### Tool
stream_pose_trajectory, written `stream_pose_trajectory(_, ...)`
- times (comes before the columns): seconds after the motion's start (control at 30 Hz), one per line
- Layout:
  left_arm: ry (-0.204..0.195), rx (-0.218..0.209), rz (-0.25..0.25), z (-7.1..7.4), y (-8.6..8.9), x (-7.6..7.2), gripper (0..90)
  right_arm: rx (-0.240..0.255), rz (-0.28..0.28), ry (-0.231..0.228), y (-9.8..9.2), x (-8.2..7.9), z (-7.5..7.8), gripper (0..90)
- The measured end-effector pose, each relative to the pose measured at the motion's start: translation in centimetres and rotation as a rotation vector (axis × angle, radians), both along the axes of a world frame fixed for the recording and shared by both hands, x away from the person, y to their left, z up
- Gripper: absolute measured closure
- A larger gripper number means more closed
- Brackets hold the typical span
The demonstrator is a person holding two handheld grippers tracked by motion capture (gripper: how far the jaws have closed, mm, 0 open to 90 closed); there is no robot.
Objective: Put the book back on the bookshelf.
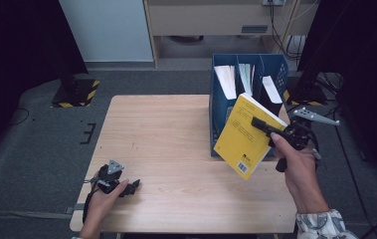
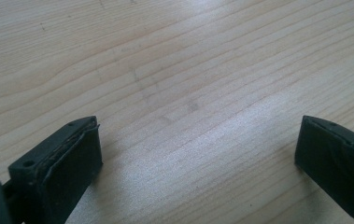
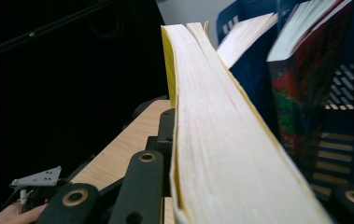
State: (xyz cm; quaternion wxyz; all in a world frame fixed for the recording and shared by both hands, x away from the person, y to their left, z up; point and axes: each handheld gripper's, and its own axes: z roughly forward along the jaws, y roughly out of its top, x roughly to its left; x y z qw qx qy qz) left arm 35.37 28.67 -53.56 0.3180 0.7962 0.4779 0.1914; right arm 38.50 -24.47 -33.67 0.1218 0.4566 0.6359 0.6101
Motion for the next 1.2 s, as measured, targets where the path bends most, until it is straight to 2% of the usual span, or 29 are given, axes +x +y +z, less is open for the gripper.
stream_pose_trajectory(0.2, 0.001, 0.0, 0.0, 0.0, 0.0, 0.0, 0.0, 0.006, -0.046, 0.001, -1.7, 0.1, 0.6, 74.9)
stream_pose_trajectory(0.5, -0.001, 0.0, 0.001, 0.0, 0.0, 0.0, 0.0, -0.025, -0.118, 0.012, -4.3, 0.0, 1.4, 74.9)
stream_pose_trajectory(0.67, 0.0, 0.0, 0.001, 0.0, 0.0, 0.0, 0.0, -0.039, -0.143, 0.011, -5.0, 0.2, 1.7, 74.9)
stream_pose_trajectory(0.93, 0.0, 0.0, 0.002, 0.0, 0.0, 0.0, 0.0, -0.076, -0.196, 0.013, -5.4, 1.6, 2.7, 74.9)
stream_pose_trajectory(1.07, 0.0, 0.0, 0.003, 0.0, -0.1, 0.0, 0.0, -0.1, -0.223, 0.029, -5.3, 2.5, 3.2, 74.9)
stream_pose_trajectory(1.2, -0.002, -0.001, 0.003, 0.0, -0.1, 0.0, 0.0, -0.1, -0.243, 0.03, -5.5, 3.5, 3.5, 75.0)
